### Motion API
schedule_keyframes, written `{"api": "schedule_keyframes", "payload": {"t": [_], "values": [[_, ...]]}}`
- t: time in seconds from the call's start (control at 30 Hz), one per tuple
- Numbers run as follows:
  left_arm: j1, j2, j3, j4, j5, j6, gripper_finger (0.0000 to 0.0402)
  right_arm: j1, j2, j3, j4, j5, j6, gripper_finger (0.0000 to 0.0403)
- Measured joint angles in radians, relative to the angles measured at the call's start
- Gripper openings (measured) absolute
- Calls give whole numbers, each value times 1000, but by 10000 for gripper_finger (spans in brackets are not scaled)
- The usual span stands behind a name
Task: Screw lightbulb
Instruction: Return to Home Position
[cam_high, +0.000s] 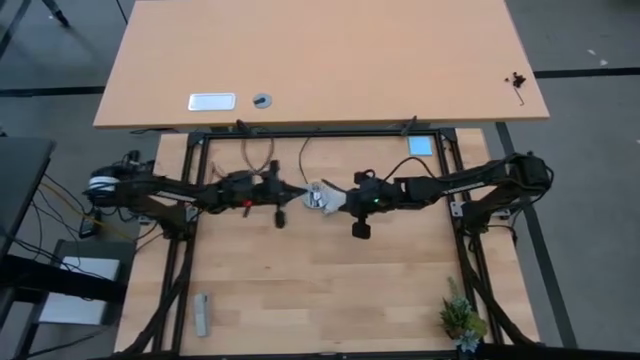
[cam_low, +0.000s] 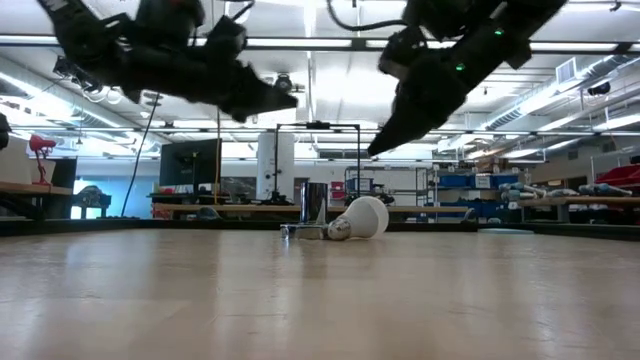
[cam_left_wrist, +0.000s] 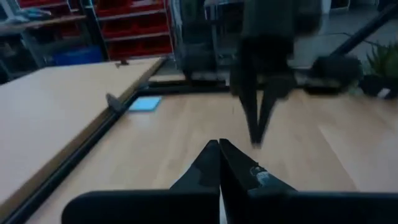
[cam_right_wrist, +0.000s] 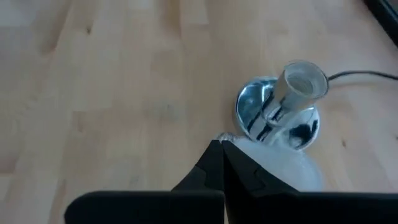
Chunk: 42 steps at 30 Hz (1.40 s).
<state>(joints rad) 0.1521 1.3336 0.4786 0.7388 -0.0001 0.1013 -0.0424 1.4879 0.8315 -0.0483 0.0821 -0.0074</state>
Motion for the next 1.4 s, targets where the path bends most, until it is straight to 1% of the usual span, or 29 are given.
{"api": "schedule_keyframes", "payload": {"t": [0.07, 0.23, 0.3, 0.37, 0.43, 0.5, 0.57, 0.63, 0.73, 0.87, 0.93, 0.97, 1.07, 1.13, 1.2, 1.27, 1.33, 1.4], "values": [[6, -37, -43, -7, -2, -2, 1, -7, -34, -44, 52, -17, 0, 0], [22, -113, -93, -17, 1, -3, 1, -30, -162, -193, 220, -80, 12, 0], [27, -128, -99, 2, 5, -2, 1, -37, -226, -253, 262, -83, 13, 0], [32, -172, -136, -16, 10, -3, 1, -41, -291, -308, 292, -83, 8, 0], [37, -182, -127, 7, 14, -5, 1, -45, -370, -360, 294, -79, 14, 0], [43, -222, -158, -28, 16, -7, 1, -46, -443, -397, 320, -75, 29, 0], [51, -222, -153, -5, 18, -6, 1, -46, -528, -440, 307, -46, 44, 0], [59, -259, -180, -28, 21, -7, 1, -46, -593, -472, 312, -17, 49, 0], [68, -276, -188, -18, 20, -8, 1, -46, -690, -521, 291, 22, 56, 0], [81, -322, -202, -43, 27, -11, 1, -45, -788, -572, 279, 29, 57, 0], [88, -365, -215, -102, 35, -11, 1, -45, -839, -596, 281, 29, 60, 0], [90, -369, -212, -95, 35, -8, 1, -45, -862, -608, 277, 30, 60, 0], [97, -427, -230, -158, 32, -5, 1, -45, -917, -631, 276, 30, 62, 0], [99, -444, -224, -147, 23, -3, 1, -45, -955, -643, 265, 30, 62, 0], [99, -482, -247, -161, 17, 0, 1, -45, -974, -645, 269, 30, 60, 1], [99, -493, -255, -147, 13, 0, 1, -44, -1007, -655, 222, 30, 60, 3], [99, -531, -282, -172, 6, -2, 1, -44, -1014, -650, 221, 31, 66, 3], [99, -536, -287, -152, -2, -5, 1, -44, -1037, -653, 189, 31, 67, 4]]}}
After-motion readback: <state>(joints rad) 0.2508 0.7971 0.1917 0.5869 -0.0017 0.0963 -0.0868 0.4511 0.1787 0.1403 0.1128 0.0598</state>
